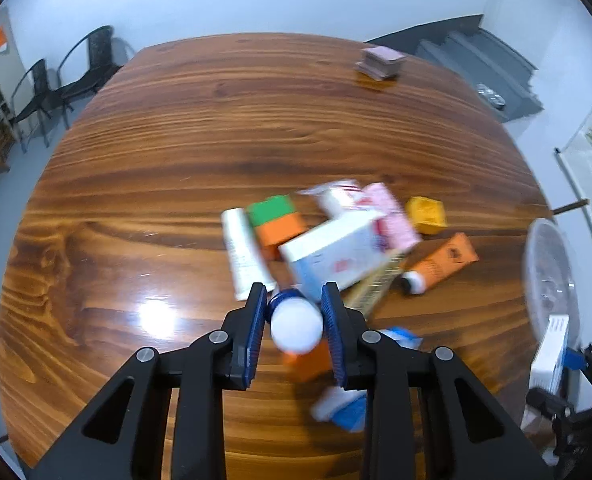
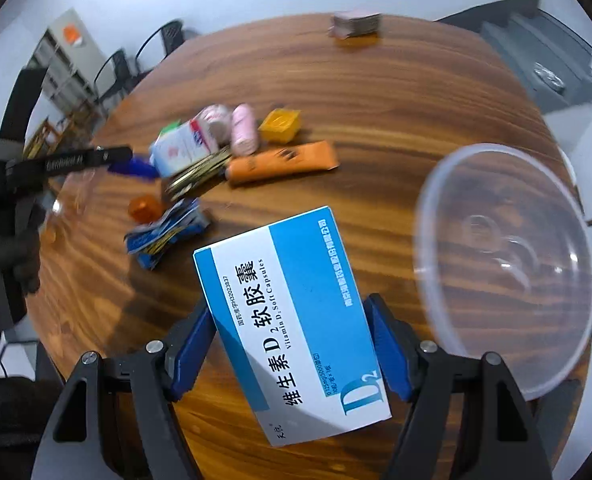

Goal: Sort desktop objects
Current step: 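Carry the blue bottle with the left tool while the right tool carries the box to the bowl, then open the left tool over the bowl while the right tool releases the box into it, then move both tools back to the pile toward the snack packet and orange brick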

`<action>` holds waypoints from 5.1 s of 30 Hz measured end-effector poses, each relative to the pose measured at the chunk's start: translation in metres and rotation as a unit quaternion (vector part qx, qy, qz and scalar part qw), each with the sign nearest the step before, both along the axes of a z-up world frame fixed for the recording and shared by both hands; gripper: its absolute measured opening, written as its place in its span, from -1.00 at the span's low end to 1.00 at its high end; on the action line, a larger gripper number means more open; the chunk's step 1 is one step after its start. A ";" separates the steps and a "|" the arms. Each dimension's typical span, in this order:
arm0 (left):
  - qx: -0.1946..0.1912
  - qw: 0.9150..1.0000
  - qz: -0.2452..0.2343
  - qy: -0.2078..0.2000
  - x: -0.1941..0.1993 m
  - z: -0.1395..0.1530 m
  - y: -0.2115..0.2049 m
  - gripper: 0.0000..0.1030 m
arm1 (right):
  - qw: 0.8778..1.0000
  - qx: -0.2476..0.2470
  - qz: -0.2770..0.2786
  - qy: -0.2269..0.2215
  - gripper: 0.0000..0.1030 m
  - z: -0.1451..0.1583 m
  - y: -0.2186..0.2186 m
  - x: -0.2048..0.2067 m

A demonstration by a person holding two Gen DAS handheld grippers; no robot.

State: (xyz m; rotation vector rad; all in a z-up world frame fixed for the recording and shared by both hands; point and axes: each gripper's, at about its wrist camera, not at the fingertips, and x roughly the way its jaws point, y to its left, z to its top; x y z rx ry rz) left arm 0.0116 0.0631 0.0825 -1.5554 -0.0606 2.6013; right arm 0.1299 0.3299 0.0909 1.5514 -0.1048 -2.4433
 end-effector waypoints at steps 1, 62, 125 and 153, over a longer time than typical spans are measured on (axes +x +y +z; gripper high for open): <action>0.001 1.000 -0.005 0.001 -0.001 0.001 0.006 -0.40 | 1.000 -0.004 -0.009 0.004 0.50 0.004 0.006 0.002; 0.077 0.953 -0.278 -0.088 -0.016 -0.006 0.309 -0.39 | 0.961 0.021 -0.274 -0.009 0.41 -0.031 0.204 -0.032; 0.101 0.994 -0.007 -0.049 0.014 -0.001 0.072 0.19 | 0.998 -0.017 -0.056 0.025 0.55 -0.009 0.047 -0.034; 0.067 0.994 -0.003 -0.081 0.025 -0.044 -0.013 0.19 | 1.000 -0.012 -0.023 -0.009 0.56 -0.014 -0.039 -0.029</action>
